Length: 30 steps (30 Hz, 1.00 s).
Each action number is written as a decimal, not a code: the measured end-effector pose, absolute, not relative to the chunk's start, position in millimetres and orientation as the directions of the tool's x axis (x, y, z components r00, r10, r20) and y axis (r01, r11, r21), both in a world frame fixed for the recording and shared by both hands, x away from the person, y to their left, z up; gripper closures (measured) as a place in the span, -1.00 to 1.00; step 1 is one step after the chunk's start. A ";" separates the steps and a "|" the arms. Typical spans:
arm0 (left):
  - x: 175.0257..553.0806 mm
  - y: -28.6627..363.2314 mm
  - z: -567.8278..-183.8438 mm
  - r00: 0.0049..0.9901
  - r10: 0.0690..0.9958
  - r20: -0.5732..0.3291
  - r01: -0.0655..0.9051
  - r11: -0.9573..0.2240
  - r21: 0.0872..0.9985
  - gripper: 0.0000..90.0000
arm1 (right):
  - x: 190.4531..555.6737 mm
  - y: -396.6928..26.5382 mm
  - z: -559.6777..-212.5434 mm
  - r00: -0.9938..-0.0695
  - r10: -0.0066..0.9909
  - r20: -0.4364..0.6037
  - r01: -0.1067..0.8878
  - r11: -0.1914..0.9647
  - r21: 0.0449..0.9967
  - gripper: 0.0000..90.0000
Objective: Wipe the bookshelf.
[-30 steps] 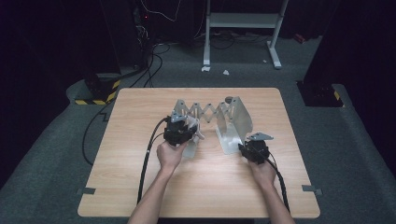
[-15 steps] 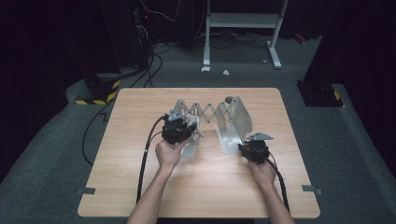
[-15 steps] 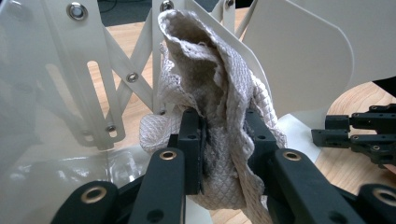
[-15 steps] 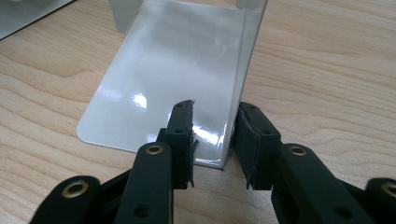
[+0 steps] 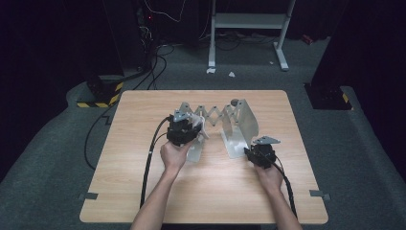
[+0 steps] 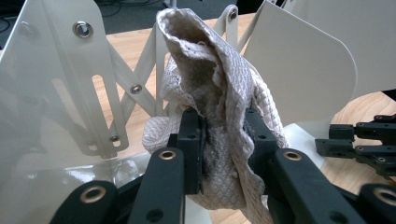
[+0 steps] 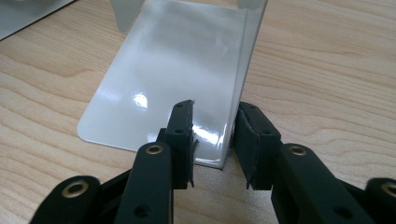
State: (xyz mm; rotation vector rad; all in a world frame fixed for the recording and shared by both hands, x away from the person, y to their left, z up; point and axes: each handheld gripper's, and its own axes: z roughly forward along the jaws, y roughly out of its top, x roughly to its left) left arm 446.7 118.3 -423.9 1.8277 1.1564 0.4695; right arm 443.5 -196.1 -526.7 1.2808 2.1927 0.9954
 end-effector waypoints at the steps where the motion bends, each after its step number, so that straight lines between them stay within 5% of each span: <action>1: 447.5 117.5 -423.4 0.488 0.862 -0.138 0.519 -0.159 0.840 0.62 | 443.5 -196.0 -526.7 -0.494 0.870 0.005 0.576 0.323 0.751 0.51; 30: 461.7 115.3 -418.9 0.447 0.886 -0.125 0.527 -0.148 0.837 0.61 | 443.2 -195.1 -526.7 -0.500 0.866 0.003 0.574 0.329 0.750 0.51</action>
